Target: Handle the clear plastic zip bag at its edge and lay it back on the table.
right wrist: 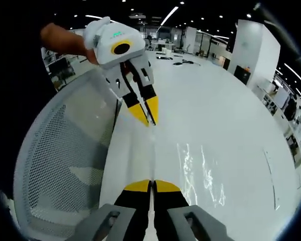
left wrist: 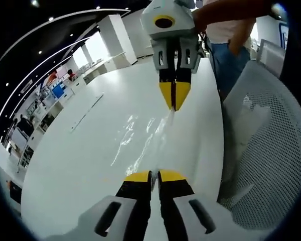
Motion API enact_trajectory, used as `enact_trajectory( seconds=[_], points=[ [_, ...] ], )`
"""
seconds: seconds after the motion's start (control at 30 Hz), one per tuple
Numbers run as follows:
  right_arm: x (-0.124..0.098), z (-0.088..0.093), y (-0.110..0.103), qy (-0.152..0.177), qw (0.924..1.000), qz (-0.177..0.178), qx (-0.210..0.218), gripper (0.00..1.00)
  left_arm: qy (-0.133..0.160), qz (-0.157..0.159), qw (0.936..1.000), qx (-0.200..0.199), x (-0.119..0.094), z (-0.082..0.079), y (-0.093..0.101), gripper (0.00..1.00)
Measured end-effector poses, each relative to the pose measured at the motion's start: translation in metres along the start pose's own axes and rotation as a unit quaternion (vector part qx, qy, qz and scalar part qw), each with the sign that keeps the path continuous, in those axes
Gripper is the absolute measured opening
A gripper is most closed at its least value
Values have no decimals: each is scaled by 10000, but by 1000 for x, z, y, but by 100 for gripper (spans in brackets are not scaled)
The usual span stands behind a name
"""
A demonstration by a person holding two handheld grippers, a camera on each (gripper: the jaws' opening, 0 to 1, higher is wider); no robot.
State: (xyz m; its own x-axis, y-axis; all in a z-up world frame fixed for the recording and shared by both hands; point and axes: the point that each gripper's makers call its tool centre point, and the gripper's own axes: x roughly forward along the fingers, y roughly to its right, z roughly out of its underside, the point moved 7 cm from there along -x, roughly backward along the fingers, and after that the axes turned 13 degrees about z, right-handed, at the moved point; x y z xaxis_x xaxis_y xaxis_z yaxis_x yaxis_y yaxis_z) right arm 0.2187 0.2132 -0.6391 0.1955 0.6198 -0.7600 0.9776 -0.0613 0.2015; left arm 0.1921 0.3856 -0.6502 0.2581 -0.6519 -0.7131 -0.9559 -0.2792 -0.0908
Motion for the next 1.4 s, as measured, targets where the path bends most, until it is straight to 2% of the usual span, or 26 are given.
enact_trajectory(
  seconds=[0.23,0.37,0.63,0.9,1.17,1.4],
  points=[
    [3,-3,-4,42,10000,-34,46,2,25,125,9999,-8,2,-4,2,2],
    [5,-10,-6,125,9999,29,-94,3,30,147,9999,-33,3,-5,1,2],
    [16,-34,-10,439,9987,94,-228,2,50,207,9997,69,5,-14,3,2],
    [29,-54,-14,541,9975,159,-433,3,48,266,9996,124,6,-18,2,2],
    [38,-58,-14,514,9970,240,-529,1,141,274,9994,132,6,-21,2,2],
    [41,-59,-14,502,9961,306,-656,0,103,291,9994,151,5,-20,1,2]
  ],
)
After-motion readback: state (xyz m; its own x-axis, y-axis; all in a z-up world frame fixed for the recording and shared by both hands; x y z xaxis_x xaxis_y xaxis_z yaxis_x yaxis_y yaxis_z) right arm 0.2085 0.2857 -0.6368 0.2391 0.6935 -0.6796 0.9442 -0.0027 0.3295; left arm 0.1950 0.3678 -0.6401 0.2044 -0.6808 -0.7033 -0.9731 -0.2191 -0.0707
